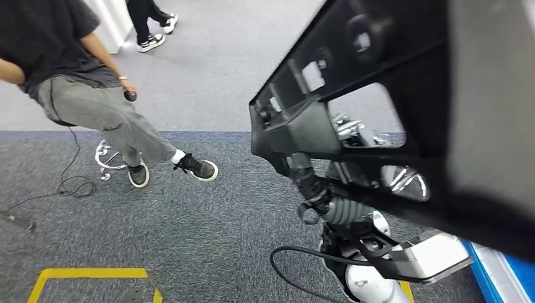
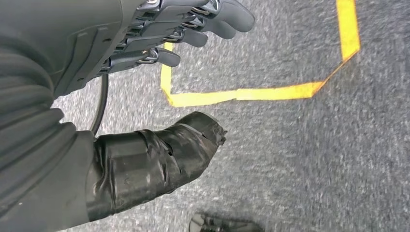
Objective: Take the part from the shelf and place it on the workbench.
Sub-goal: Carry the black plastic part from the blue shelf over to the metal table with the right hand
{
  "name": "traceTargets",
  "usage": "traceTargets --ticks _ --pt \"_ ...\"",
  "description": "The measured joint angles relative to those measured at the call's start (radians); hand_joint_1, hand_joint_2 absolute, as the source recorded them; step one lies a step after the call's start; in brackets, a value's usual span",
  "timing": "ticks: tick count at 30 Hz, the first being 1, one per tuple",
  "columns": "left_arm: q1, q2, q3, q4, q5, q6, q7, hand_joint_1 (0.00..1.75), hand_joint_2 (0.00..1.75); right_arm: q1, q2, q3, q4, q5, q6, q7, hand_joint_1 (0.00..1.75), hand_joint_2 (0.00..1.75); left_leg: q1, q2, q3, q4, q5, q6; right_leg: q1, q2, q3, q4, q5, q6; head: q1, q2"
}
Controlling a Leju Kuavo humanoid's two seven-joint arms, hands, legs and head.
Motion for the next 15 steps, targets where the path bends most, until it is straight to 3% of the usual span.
traceTargets --ticks 1,2,3,5,8,10,12,14,15 --pt "0.001 -0.008 -0.005 0.0 -0.007 0.001 -0.002 0.0 1.75 0.005 -0.006 -0.007 -0.01 -0.003 -0.006 0.006 1.75 1.75 0.001 -0.014 0.0 0.007 -0.005 -0.003 -0.004 0.011 0.022 -0.06 0.041 0.001 0.0 0.0" --pt "0.002 -0.017 -0.01 0.0 -0.014 0.001 -0.003 0.0 1.75 0.01 -0.011 -0.012 -0.02 -0.003 -0.012 0.013 1.75 1.75 0.001 -0.028 -0.003 0.016 -0.01 -0.008 -0.008 0.036 0.045 -0.119 0.069 0.002 0.0 0.0" --pt "0.002 -0.024 -0.014 0.0 -0.021 0.002 -0.003 0.0 1.75 0.014 -0.015 -0.017 -0.029 -0.002 -0.018 0.018 1.75 1.75 0.001 -0.04 -0.008 0.025 -0.015 -0.014 -0.012 0.062 0.065 -0.166 0.086 0.002 -0.001 0.0" --pt "0.002 -0.034 -0.019 0.0 -0.029 -0.001 0.004 0.0 1.75 0.031 -0.022 -0.022 -0.048 0.002 -0.033 0.029 1.75 1.75 0.006 -0.059 -0.018 0.035 -0.019 -0.026 -0.012 0.091 0.081 -0.199 0.083 -0.003 0.0 0.0" --pt "0.008 -0.041 -0.038 0.0 -0.037 -0.01 0.032 0.0 1.75 0.052 -0.03 -0.03 -0.075 0.011 -0.053 0.042 1.75 1.75 0.014 -0.075 -0.026 0.035 -0.019 -0.04 -0.011 0.065 0.089 -0.208 0.085 -0.019 0.001 0.0" --pt "0.007 -0.044 -0.048 0.0 -0.042 -0.014 0.062 0.0 1.75 0.062 -0.034 -0.037 -0.092 0.02 -0.06 0.05 1.75 1.75 0.011 -0.029 -0.043 0.072 -0.04 -0.047 -0.013 0.045 0.097 -0.216 0.086 -0.029 -0.007 0.0" --pt "0.002 -0.045 -0.053 0.0 -0.047 -0.018 0.092 0.0 1.75 0.078 -0.041 -0.042 -0.111 0.029 -0.063 0.059 1.75 1.75 0.009 0.027 -0.093 0.174 -0.088 -0.054 -0.011 0.021 0.103 -0.22 0.082 -0.035 -0.015 0.0" --pt "0.001 -0.045 -0.059 0.0 -0.049 -0.019 0.109 0.0 1.75 0.093 -0.049 -0.045 -0.124 0.034 -0.065 0.065 1.75 1.75 0.011 0.043 -0.148 0.277 -0.121 -0.058 -0.009 -0.007 0.106 -0.22 0.078 -0.038 -0.015 0.0" --pt "0.002 -0.045 -0.063 0.0 -0.049 -0.02 0.112 0.0 1.75 0.099 -0.053 -0.047 -0.129 0.035 -0.066 0.068 1.75 1.75 0.011 0.045 -0.158 0.29 -0.115 -0.058 -0.008 -0.021 0.108 -0.22 0.075 -0.039 -0.016 0.0"
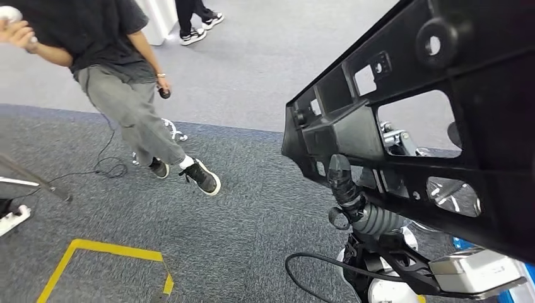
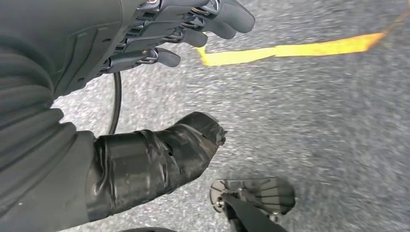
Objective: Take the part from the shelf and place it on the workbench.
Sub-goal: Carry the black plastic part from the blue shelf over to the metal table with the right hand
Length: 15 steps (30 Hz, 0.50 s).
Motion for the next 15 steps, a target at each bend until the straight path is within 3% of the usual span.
traceTargets --ticks 2,4,6,8,9,11,13,14,15 --pt "0.001 0.0 -0.003 0.0 0.0 0.0 0.004 0.0 1.75 0.006 -0.005 -0.004 -0.011 0.0 -0.001 0.004 1.75 1.75 -0.002 0.012 0.04 -0.084 0.059 0.007 0.002 -0.025 0.007 0.0 -0.006 0.002 0.0 0.0" --pt "-0.001 0.001 -0.005 0.0 0.002 0.001 0.008 0.0 1.75 0.009 -0.009 -0.01 -0.024 0.003 -0.004 0.01 1.75 1.75 -0.014 0.059 0.106 -0.212 0.105 0.022 0.007 -0.049 0.017 -0.001 -0.014 0.007 0.001 0.0" --pt "-0.005 0.001 -0.005 0.0 0.007 0.002 0.004 0.0 1.75 0.017 -0.012 -0.014 -0.036 0.008 -0.01 0.018 1.75 1.75 -0.028 0.087 0.133 -0.266 0.108 0.036 0.011 -0.07 0.025 -0.006 -0.019 0.016 0.001 0.0" --pt "-0.003 0.001 -0.005 0.0 0.01 0.001 -0.015 0.0 1.75 0.029 -0.015 -0.015 -0.046 0.01 -0.015 0.023 1.75 1.75 -0.026 0.064 0.137 -0.276 0.11 0.046 0.013 -0.09 0.033 -0.012 -0.024 0.026 0.001 0.0" --pt "0.0 -0.001 -0.005 0.0 0.011 0.0 -0.025 0.0 1.75 0.034 -0.016 -0.016 -0.05 0.01 -0.017 0.025 1.75 1.75 -0.023 0.052 0.144 -0.286 0.112 0.05 0.013 -0.084 0.037 -0.009 -0.029 0.031 0.002 0.0" --pt "0.002 -0.006 -0.006 0.0 0.01 -0.003 -0.034 0.0 1.75 0.043 -0.02 -0.02 -0.058 0.007 -0.018 0.025 1.75 1.75 -0.015 0.031 0.16 -0.303 0.118 0.059 0.012 -0.043 0.017 0.047 -0.062 0.038 0.005 0.0" --pt "-0.003 -0.011 -0.006 0.0 0.008 -0.004 -0.031 0.0 1.75 0.053 -0.027 -0.023 -0.062 0.003 -0.017 0.024 1.75 1.75 -0.014 0.007 0.165 -0.305 0.117 0.065 0.01 0.001 -0.046 0.168 -0.113 0.04 0.008 0.0" --pt "-0.005 -0.013 -0.008 0.0 0.006 -0.004 -0.029 0.0 1.75 0.058 -0.03 -0.024 -0.062 0.002 -0.016 0.024 1.75 1.75 -0.014 -0.007 0.165 -0.304 0.116 0.067 0.009 0.009 -0.078 0.22 -0.127 0.041 0.009 0.0" --pt "-0.006 -0.015 -0.01 0.0 0.004 -0.004 -0.03 0.0 1.75 0.063 -0.033 -0.025 -0.062 0.0 -0.015 0.024 1.75 1.75 -0.013 -0.022 0.165 -0.301 0.114 0.067 0.008 0.014 -0.098 0.244 -0.124 0.043 0.01 0.0"
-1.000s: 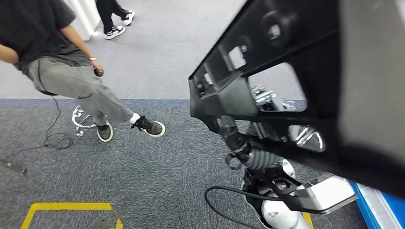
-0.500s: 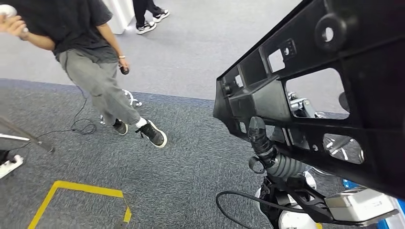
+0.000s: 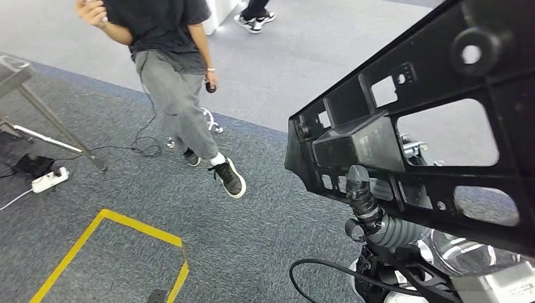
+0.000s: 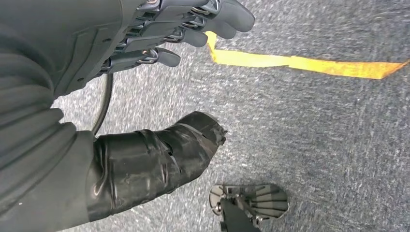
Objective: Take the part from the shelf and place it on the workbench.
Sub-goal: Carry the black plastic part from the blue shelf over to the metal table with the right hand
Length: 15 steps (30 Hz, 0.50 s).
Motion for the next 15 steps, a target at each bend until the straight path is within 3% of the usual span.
traceTargets --ticks 1,2,4,6,8,10,12,14,15 --pt "0.001 -0.002 -0.002 0.0 -0.002 0.0 -0.002 0.0 1.75 0.002 -0.002 -0.001 0.0 -0.001 0.002 0.0 1.75 1.75 0.001 -0.015 0.0 0.005 -0.003 -0.002 -0.002 0.003 -0.002 -0.014 0.024 0.002 0.0 0.0" --pt "0.002 -0.004 -0.004 0.0 -0.002 0.0 -0.006 0.0 1.75 0.003 -0.004 -0.002 -0.001 -0.001 0.004 0.001 1.75 1.75 0.003 -0.03 0.0 0.012 -0.007 -0.005 -0.006 0.009 0.013 -0.06 0.061 0.004 0.001 0.0" --pt "0.003 -0.007 -0.005 0.0 -0.003 0.003 -0.012 0.0 1.75 0.004 -0.006 -0.005 -0.002 -0.003 0.006 0.002 1.75 1.75 0.006 -0.059 -0.006 0.034 -0.02 -0.016 -0.016 0.054 0.06 -0.175 0.117 0.008 0.003 0.0" --pt "0.001 -0.008 -0.007 0.0 -0.003 0.013 -0.014 0.0 1.75 0.008 -0.007 -0.005 -0.004 -0.004 0.006 0.004 1.75 1.75 0.009 -0.082 -0.019 0.049 -0.026 -0.029 -0.02 0.091 0.081 -0.223 0.123 0.004 0.005 0.0" --pt "0.004 -0.007 -0.01 0.0 -0.004 0.024 -0.015 0.0 1.75 0.01 -0.007 -0.006 -0.005 -0.005 0.006 0.004 1.75 1.75 0.013 -0.101 -0.028 0.049 -0.025 -0.04 -0.018 0.081 0.083 -0.225 0.122 -0.008 0.006 0.0" --pt "0.007 -0.007 -0.012 0.0 -0.004 0.029 -0.011 0.0 1.75 0.009 -0.007 -0.006 -0.006 -0.005 0.005 0.002 1.75 1.75 0.012 -0.069 -0.039 0.068 -0.033 -0.051 -0.019 0.058 0.09 -0.231 0.122 -0.022 0.0 0.0" --pt "0.005 -0.009 -0.013 0.0 -0.006 0.03 -0.002 0.0 1.75 0.009 -0.008 -0.006 -0.007 -0.005 0.004 0.0 1.75 1.75 0.01 -0.007 -0.081 0.151 -0.072 -0.059 -0.019 0.031 0.097 -0.236 0.12 -0.033 -0.009 0.0" --pt "0.001 -0.01 -0.015 0.0 -0.01 0.03 0.011 0.0 1.75 0.009 -0.008 -0.006 -0.008 -0.006 0.006 0.0 1.75 1.75 0.013 0.018 -0.146 0.267 -0.115 -0.064 -0.015 0.002 0.1 -0.236 0.116 -0.037 -0.011 0.0" --pt "0.001 -0.01 -0.016 0.0 -0.012 0.03 0.018 0.0 1.75 0.01 -0.008 -0.006 -0.008 -0.008 0.006 0.0 1.75 1.75 0.014 0.022 -0.166 0.3 -0.119 -0.064 -0.014 -0.012 0.101 -0.236 0.113 -0.038 -0.012 0.0"
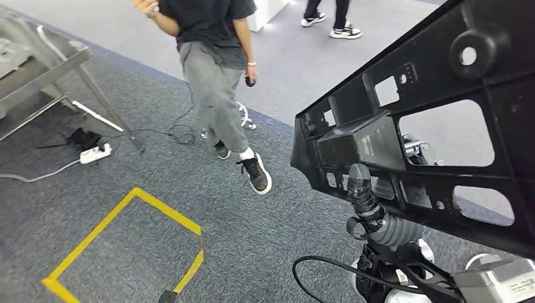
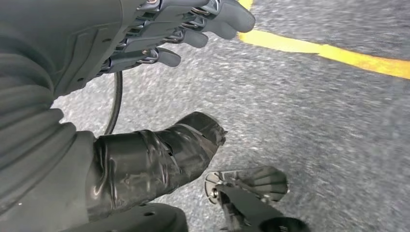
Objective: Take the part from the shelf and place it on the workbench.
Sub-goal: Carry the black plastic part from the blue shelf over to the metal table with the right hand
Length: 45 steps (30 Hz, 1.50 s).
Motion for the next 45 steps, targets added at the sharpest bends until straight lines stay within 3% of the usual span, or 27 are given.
traceTargets --ticks 1,2,4,6,7,9,11,13,14,15,16,18,20,22,23,24,26,28,30,31,33,35,37,39,41,43,45 --pt "0.0 0.0 -0.002 0.0 -0.002 0.0 0.007 0.0 1.75 0.0 0.0 0.0 0.0 -0.001 0.001 0.001 1.75 1.75 0.0 0.003 -0.002 -0.002 0.014 0.001 0.001 -0.013 0.003 0.0 -0.003 0.0 0.0 0.0" --pt "0.001 0.0 -0.003 0.0 -0.004 0.001 0.014 0.0 1.75 -0.002 0.0 0.0 0.0 -0.002 0.001 0.002 1.75 1.75 -0.001 0.007 0.017 -0.041 0.043 0.004 0.002 -0.024 0.007 0.0 -0.006 0.0 0.0 0.0" --pt "0.001 0.001 -0.003 0.0 -0.007 0.005 0.022 0.0 1.75 -0.01 0.0 0.0 0.0 -0.002 0.0 0.01 1.75 1.75 -0.009 0.042 0.084 -0.172 0.1 0.018 0.006 -0.046 0.018 -0.001 -0.013 0.004 0.0 0.0" --pt "-0.004 0.002 -0.004 0.0 -0.009 0.011 0.027 0.0 1.75 -0.021 0.0 0.0 0.0 -0.001 0.0 0.019 1.75 1.75 -0.023 0.072 0.123 -0.249 0.114 0.033 0.01 -0.066 0.026 -0.006 -0.019 0.013 0.0 0.0" --pt "-0.005 0.002 -0.004 0.0 -0.01 0.012 0.028 0.0 1.75 -0.025 0.0 0.0 0.0 -0.001 0.0 0.022 1.75 1.75 -0.029 0.074 0.125 -0.256 0.109 0.038 0.012 -0.077 0.029 -0.009 -0.02 0.019 0.001 0.0" --pt "-0.002 0.002 -0.005 0.0 -0.01 0.014 0.029 0.0 1.75 -0.031 0.0 0.0 -0.001 0.0 0.0 0.025 1.75 1.75 -0.026 0.05 0.132 -0.268 0.112 0.045 0.013 -0.088 0.041 -0.016 -0.024 0.03 0.001 0.0" --pt "0.001 0.0 -0.008 0.0 -0.011 0.016 0.029 0.0 1.75 -0.037 0.0 0.0 -0.002 0.0 0.0 0.027 1.75 1.75 -0.018 0.029 0.148 -0.286 0.117 0.055 0.012 -0.053 0.033 0.017 -0.048 0.038 0.004 0.0" --pt "-0.003 -0.001 -0.011 0.0 -0.012 0.018 0.026 0.0 1.75 -0.039 -0.002 -0.001 -0.004 0.001 -0.002 0.027 1.75 1.75 -0.014 0.007 0.156 -0.292 0.119 0.063 0.011 -0.004 -0.023 0.125 -0.097 0.04 0.009 0.0" --pt "-0.005 -0.001 -0.013 0.0 -0.012 0.019 0.024 0.0 1.75 -0.039 -0.003 -0.001 -0.004 0.001 -0.003 0.027 1.75 1.75 -0.014 -0.005 0.156 -0.292 0.119 0.067 0.011 0.007 -0.06 0.186 -0.117 0.04 0.011 0.0" --pt "-0.006 -0.001 -0.014 0.0 -0.012 0.02 0.021 0.0 1.75 -0.038 -0.003 -0.001 -0.004 0.001 -0.005 0.028 1.75 1.75 -0.014 -0.019 0.156 -0.291 0.117 0.067 0.011 0.012 -0.089 0.229 -0.124 0.041 0.011 0.0" --pt "-0.006 -0.001 -0.016 0.0 -0.012 0.021 0.019 0.0 1.75 -0.038 -0.004 -0.001 -0.003 0.001 -0.007 0.028 1.75 1.75 -0.014 -0.034 0.157 -0.288 0.115 0.067 0.01 0.014 -0.103 0.239 -0.111 0.042 0.012 0.0" --pt "-0.004 -0.003 -0.02 0.0 -0.012 0.021 0.017 0.0 1.75 -0.038 -0.004 -0.001 -0.003 0.001 -0.009 0.028 1.75 1.75 -0.013 -0.064 0.158 -0.278 0.109 0.063 0.007 0.027 -0.08 0.156 -0.038 0.044 0.013 0.0" --pt "-0.004 -0.007 -0.022 0.0 -0.012 0.021 0.016 0.0 1.75 -0.039 -0.004 -0.001 -0.003 0.001 -0.01 0.027 1.75 1.75 -0.012 -0.09 0.152 -0.262 0.099 0.054 0.0 0.076 -0.038 0.047 0.013 0.042 0.013 0.0" --pt "-0.006 -0.008 -0.024 -0.001 -0.012 0.021 0.016 0.0 1.75 -0.038 -0.004 -0.001 -0.003 0.001 -0.01 0.027 1.75 1.75 -0.01 -0.113 0.14 -0.254 0.096 0.042 0.0 0.106 -0.022 0.008 0.014 0.037 0.014 0.0" --pt "-0.006 -0.008 -0.025 -0.001 -0.012 0.021 0.017 0.0 1.75 -0.039 -0.004 -0.001 -0.003 0.001 -0.01 0.028 1.75 1.75 -0.008 -0.124 0.136 -0.254 0.098 0.035 0.001 0.098 -0.019 0.003 0.014 0.032 0.014 0.0" --pt "-0.004 -0.007 -0.026 -0.001 -0.012 0.021 0.018 0.0 1.75 -0.039 -0.004 -0.001 -0.003 0.001 -0.01 0.028 1.75 1.75 -0.006 -0.124 0.134 -0.256 0.099 0.029 0.001 0.086 -0.016 -0.001 0.016 0.026 0.015 0.0" --pt "-0.002 -0.006 -0.027 -0.001 -0.012 0.021 0.02 0.0 1.75 -0.04 -0.004 -0.001 -0.003 0.001 -0.01 0.028 1.75 1.75 -0.009 -0.082 0.121 -0.229 0.085 0.017 -0.003 0.061 -0.005 -0.011 0.018 0.013 0.008 0.0" --pt "-0.003 -0.007 -0.027 -0.001 -0.012 0.021 0.021 0.0 1.75 -0.04 -0.004 -0.001 -0.003 0.001 -0.01 0.028 1.75 1.75 -0.008 -0.024 0.071 -0.133 0.041 0.005 -0.003 0.034 0.004 -0.016 0.015 0.004 -0.001 0.0" --pt "-0.005 -0.008 -0.028 -0.001 -0.012 0.02 0.021 0.0 1.75 -0.039 -0.004 -0.001 -0.003 0.001 -0.01 0.028 1.75 1.75 -0.002 -0.004 0.009 -0.024 0.006 -0.003 -0.001 0.004 0.009 -0.016 0.009 0.001 -0.002 0.0" --pt "-0.004 -0.008 -0.028 -0.001 -0.012 0.02 0.021 0.0 1.75 -0.039 -0.004 -0.001 -0.003 0.001 -0.01 0.028 1.75 1.75 0.001 0.0 -0.004 -0.007 0.011 -0.005 -0.001 -0.01 0.013 -0.016 0.005 0.001 -0.002 0.0" --pt "-0.003 -0.008 -0.028 -0.001 -0.012 0.02 0.022 0.0 1.75 -0.039 -0.004 -0.001 -0.003 0.001 -0.011 0.029 1.75 1.75 0.004 0.012 0.027 -0.078 0.067 -0.005 -0.001 -0.034 0.023 -0.016 -0.003 0.005 -0.003 0.0" --pt "-0.004 -0.008 -0.028 -0.001 -0.012 0.021 0.022 0.0 1.75 -0.04 -0.004 -0.001 -0.003 0.001 -0.013 0.029 1.75 1.75 -0.003 0.051 0.089 -0.203 0.116 0.002 0.002 -0.055 0.034 -0.016 -0.012 0.014 -0.003 0.0" --pt "-0.007 -0.008 -0.028 -0.001 -0.011 0.021 0.021 0.0 1.75 -0.04 -0.004 -0.001 -0.003 0.0 -0.015 0.03 1.75 1.75 -0.012 0.07 0.114 -0.257 0.122 0.017 0.009 -0.073 0.042 -0.02 -0.02 0.026 -0.001 0.0" --pt "-0.006 -0.008 -0.028 -0.001 -0.01 0.021 0.021 0.0 1.75 -0.041 -0.004 -0.001 -0.003 -0.002 -0.016 0.031 1.75 1.75 -0.014 0.048 0.117 -0.262 0.12 0.031 0.012 -0.09 0.053 -0.029 -0.024 0.039 0.001 0.0" --pt "-0.002 -0.007 -0.028 -0.001 -0.009 0.021 0.02 0.0 1.75 -0.041 -0.004 -0.001 -0.003 -0.005 -0.017 0.031 1.75 1.75 -0.01 0.028 0.13 -0.275 0.121 0.044 0.01 -0.069 0.057 -0.013 -0.042 0.049 0.006 0.0" --pt "-0.003 -0.008 -0.028 -0.001 -0.009 0.021 0.02 0.0 1.75 -0.04 -0.004 -0.001 -0.003 -0.006 -0.017 0.031 1.75 1.75 -0.006 0.007 0.14 -0.283 0.124 0.055 0.009 -0.016 0.014 0.082 -0.092 0.051 0.016 0.0" --pt "-0.005 -0.008 -0.028 -0.001 -0.009 0.021 0.02 0.0 1.75 -0.037 -0.004 -0.001 -0.002 -0.008 -0.017 0.032 1.75 1.75 -0.008 -0.018 0.141 -0.283 0.122 0.061 0.011 0.013 -0.061 0.21 -0.136 0.048 0.02 0.0"
